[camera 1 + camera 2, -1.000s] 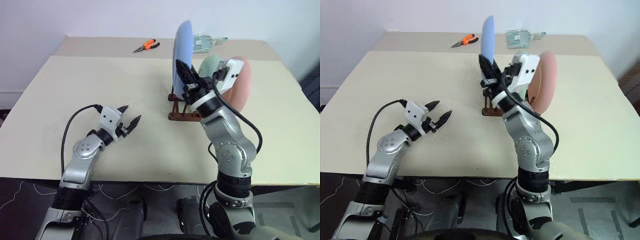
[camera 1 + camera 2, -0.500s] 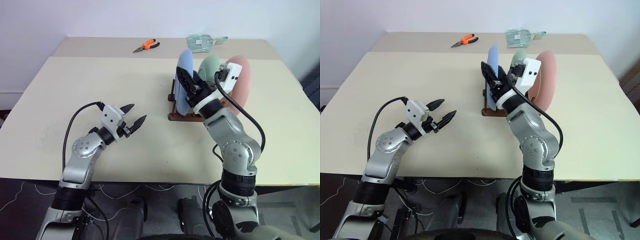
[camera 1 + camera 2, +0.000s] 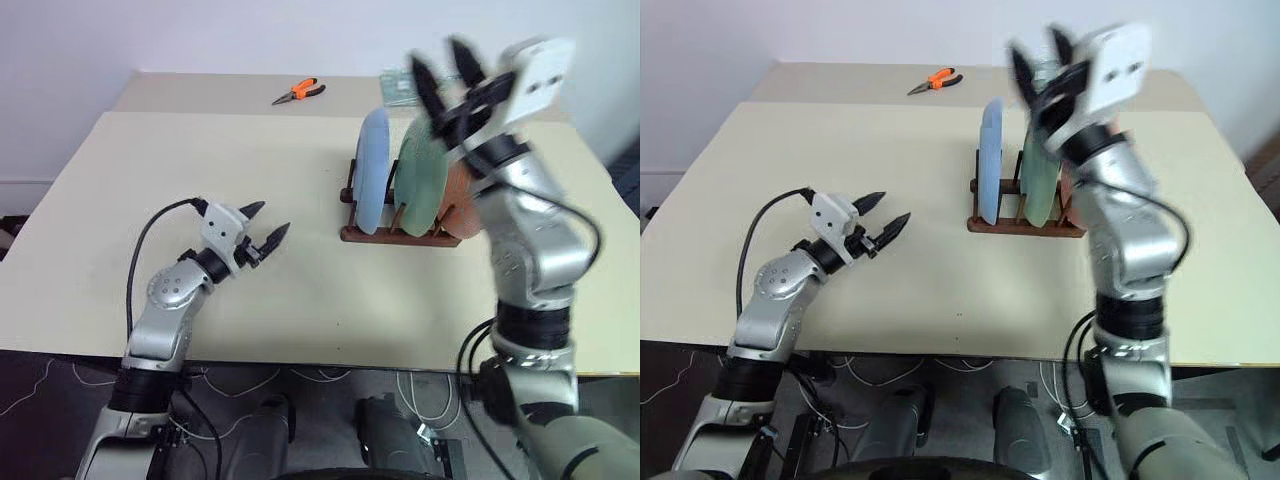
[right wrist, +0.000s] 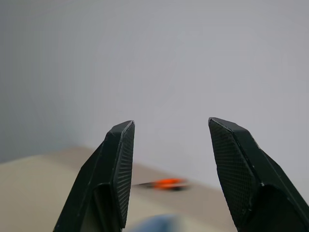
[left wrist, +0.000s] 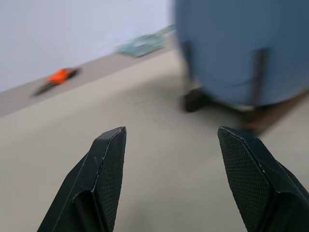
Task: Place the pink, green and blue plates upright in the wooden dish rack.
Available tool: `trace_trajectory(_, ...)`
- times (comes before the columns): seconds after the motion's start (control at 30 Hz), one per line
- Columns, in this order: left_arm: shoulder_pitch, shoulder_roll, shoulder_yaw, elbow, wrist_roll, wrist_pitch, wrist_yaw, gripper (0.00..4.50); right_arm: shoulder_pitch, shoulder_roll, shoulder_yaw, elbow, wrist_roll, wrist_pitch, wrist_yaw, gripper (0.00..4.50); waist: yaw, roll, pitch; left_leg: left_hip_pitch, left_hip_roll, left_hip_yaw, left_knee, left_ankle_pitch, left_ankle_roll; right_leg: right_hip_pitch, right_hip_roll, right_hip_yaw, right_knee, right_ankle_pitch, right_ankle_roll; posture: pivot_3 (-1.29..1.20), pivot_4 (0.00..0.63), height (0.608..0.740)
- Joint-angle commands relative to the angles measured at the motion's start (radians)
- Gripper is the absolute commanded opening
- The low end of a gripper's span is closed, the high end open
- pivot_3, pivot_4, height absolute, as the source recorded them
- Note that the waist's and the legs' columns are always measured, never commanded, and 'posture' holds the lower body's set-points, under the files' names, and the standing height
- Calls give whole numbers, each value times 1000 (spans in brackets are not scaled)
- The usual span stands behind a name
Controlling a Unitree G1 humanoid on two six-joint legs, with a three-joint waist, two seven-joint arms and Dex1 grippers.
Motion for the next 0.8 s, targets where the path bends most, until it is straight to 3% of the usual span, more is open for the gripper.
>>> trace_trajectory(0.03, -33, 29, 48, 110, 75, -79, 67, 3095, 71, -129, -142, 90, -62, -71, 11, 2429, 1, 0, 0, 0, 0, 0, 0, 0, 0, 0, 0, 0, 0, 0, 0, 0, 150, 740)
trace_trajectory(0.07, -36, 38, 56, 147, 88, -97, 80, 3095, 126, -160, -167, 118, -69, -90, 33, 2429, 1, -2, -1, 0, 0, 0, -1, 0, 0, 0, -1, 0, 0, -1, 1, 0, 150, 740)
trace_trajectory(0.1, -38, 47, 63, 182, 97, -114, 88, 3095, 180, -178, -195, 141, -61, -105, 54, 2982, -1, -3, -2, 0, 0, 0, -2, 0, 0, 1, -1, 0, -1, -1, 1, 0, 150, 740)
trace_trajectory(0.23, -25, 68, 63, 237, 124, -167, 88, 3095, 358, -226, -212, 211, -75, -125, 128, 4449, -11, -1, -1, 1, 0, 3, -3, 0, 0, 0, -1, 1, -1, -1, 2, 0, 150, 740)
trace_trajectory(0.43, 18, 66, 59, 192, 104, -146, 56, 3095, 527, -210, -162, 235, -53, -133, 264, 4449, -16, 3, 0, 3, 1, 5, -2, 1, 1, 1, -1, 4, 2, -1, 2, 0, 150, 740)
trace_trajectory(0.8, 82, 47, 58, 121, 98, -106, 46, 3095, 545, -173, -120, 318, -75, -191, 283, 4449, -5, 2, 0, 3, 0, 5, -1, 0, 1, 1, -1, 3, 0, -1, 2, 0, 150, 740)
